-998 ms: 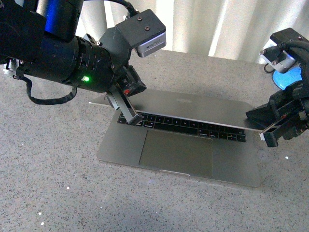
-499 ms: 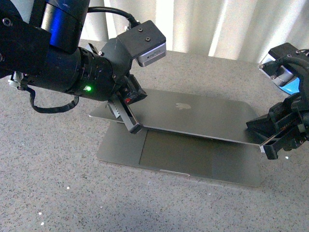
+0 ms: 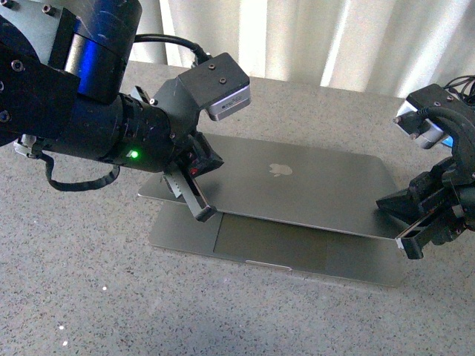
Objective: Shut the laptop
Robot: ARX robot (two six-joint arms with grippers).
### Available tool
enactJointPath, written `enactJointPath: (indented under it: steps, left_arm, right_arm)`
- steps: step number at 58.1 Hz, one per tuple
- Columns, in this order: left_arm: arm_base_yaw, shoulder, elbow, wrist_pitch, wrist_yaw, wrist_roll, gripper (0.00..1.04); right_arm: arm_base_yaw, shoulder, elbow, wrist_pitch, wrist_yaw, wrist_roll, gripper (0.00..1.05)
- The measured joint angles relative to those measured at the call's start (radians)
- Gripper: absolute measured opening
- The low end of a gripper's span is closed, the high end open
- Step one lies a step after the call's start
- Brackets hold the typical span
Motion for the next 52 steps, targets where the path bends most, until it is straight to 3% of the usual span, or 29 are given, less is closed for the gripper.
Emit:
enactJointPath:
  steps: [52]
  left_arm:
    - [0.006,0.021,-0.019,0.024,0.017,-0.022,0.04]
  right_arm:
    - [0.001,0.008,-0.019,0.003,-0.003,0.0,0.01]
